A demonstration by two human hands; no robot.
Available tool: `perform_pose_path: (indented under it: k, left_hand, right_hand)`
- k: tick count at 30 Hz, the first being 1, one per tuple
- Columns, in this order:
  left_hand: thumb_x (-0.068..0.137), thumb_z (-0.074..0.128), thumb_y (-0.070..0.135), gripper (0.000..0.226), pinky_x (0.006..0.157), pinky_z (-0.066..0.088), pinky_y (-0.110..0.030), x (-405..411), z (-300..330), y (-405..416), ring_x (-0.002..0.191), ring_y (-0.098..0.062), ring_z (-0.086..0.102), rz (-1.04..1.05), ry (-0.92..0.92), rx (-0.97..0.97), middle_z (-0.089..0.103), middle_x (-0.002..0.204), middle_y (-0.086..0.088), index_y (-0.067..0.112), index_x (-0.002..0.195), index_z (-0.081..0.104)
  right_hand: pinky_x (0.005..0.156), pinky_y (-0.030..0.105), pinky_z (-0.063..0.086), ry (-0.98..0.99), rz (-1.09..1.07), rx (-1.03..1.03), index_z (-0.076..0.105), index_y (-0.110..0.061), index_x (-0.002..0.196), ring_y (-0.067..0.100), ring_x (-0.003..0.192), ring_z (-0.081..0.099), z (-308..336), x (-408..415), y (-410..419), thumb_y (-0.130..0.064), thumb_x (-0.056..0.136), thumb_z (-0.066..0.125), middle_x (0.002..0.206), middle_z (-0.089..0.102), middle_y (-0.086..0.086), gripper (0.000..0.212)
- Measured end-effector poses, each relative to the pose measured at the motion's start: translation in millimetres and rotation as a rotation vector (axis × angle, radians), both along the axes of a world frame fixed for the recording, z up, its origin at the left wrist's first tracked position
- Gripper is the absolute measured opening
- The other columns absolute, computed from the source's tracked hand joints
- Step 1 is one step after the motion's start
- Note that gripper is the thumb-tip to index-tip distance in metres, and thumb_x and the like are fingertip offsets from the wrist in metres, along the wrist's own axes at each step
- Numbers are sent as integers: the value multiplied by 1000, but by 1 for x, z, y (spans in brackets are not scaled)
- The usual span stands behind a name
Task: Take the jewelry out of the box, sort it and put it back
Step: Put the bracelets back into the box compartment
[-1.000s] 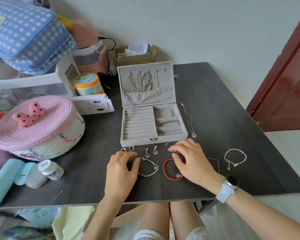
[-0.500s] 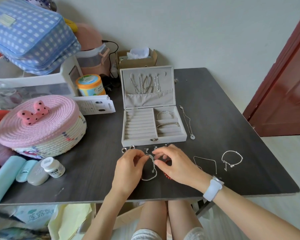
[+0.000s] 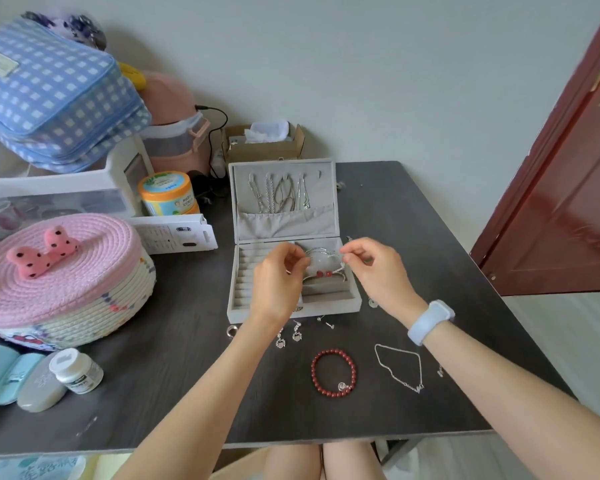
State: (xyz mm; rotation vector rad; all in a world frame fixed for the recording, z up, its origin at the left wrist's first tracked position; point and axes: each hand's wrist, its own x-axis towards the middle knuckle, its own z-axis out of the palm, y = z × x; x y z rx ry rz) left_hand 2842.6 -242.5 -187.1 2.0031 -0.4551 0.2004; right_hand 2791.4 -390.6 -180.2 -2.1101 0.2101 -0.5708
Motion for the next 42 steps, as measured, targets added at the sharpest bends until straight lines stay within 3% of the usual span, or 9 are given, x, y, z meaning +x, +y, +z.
perform_pose_path:
  k: [3, 6, 9, 16, 22, 26, 30, 36, 42]
  left_hand:
    - [87, 58, 10, 4, 67, 40, -23, 22, -17, -16, 74, -21, 54, 5, 10, 115, 60, 75, 2, 10, 91, 59]
    - [88, 56, 13, 9, 78, 43, -36, 35, -34, -20, 89, -27, 54, -3, -31, 290, 67, 90, -4, 12, 94, 62]
    - [87, 58, 14, 10, 81, 38, -36, 37, -43, -20, 92, -27, 51, -8, -108, 397, 69, 88, -3, 12, 91, 67]
    - [85, 58, 13, 14, 76, 31, -33, 40, -44, -17, 93, -29, 50, -65, -300, 626, 70, 86, -4, 13, 87, 72]
    - [79, 42, 38, 40, 52, 43, -33, 46, -46, -10, 67, -26, 59, -139, -483, 822, 63, 67, 4, 24, 55, 71]
    - [82, 22, 49, 60, 78, 37, -40, 42, -41, -4, 103, -31, 50, -210, -346, 802, 62, 106, -2, 22, 79, 75]
    - [90, 18, 49, 55, 102, 21, -40, 36, -30, -1, 134, -25, 17, -235, -222, 918, 27, 148, 6, 31, 105, 68]
    - [93, 13, 49, 50, 112, 8, -45, 32, -36, 7, 142, -25, -3, -253, -132, 963, 8, 155, 4, 40, 127, 50]
    - [86, 12, 53, 59, 112, 9, -50, 25, -33, 11, 142, -28, 9, -201, -164, 842, 22, 153, -3, 38, 124, 54]
  right_hand:
    - [67, -1, 37, 48, -19, -93, 68, -6, 88, -9, 67, 56, -12, 19, -10, 1, 84, 56, 82, 66, 3, 15]
    - [77, 20, 46, 104, -13, -164, 68, -7, 90, 10, 76, 57, -29, 32, -16, -1, 85, 55, 85, 68, 7, 15]
    - [71, 24, 40, 155, 3, -345, 68, -12, 92, 17, 88, 52, -40, 36, -22, -8, 87, 53, 82, 65, 1, 16]
    - [76, 30, 38, 192, 207, -688, 69, -11, 96, 23, 99, 45, -37, 39, -30, -10, 90, 47, 97, 64, 3, 23]
    - [74, 39, 45, 134, 221, -814, 69, -7, 97, 31, 93, 52, -35, 38, -28, -5, 87, 54, 95, 61, 11, 18]
    - [74, 27, 37, 178, 173, -811, 61, -10, 104, 24, 99, 52, -31, 37, -26, -6, 91, 46, 108, 64, 5, 21]
    - [72, 24, 33, 203, 155, -800, 64, -13, 101, 20, 100, 50, -29, 41, -23, -11, 93, 43, 105, 66, 1, 22]
    - [80, 29, 39, 345, 311, -937, 60, -15, 116, 18, 108, 40, -26, 38, -24, -7, 93, 38, 117, 56, 0, 33]
    - [97, 34, 38, 323, 362, -1009, 42, -13, 133, 23, 119, 35, -20, 21, -28, -5, 90, 37, 138, 38, 2, 44]
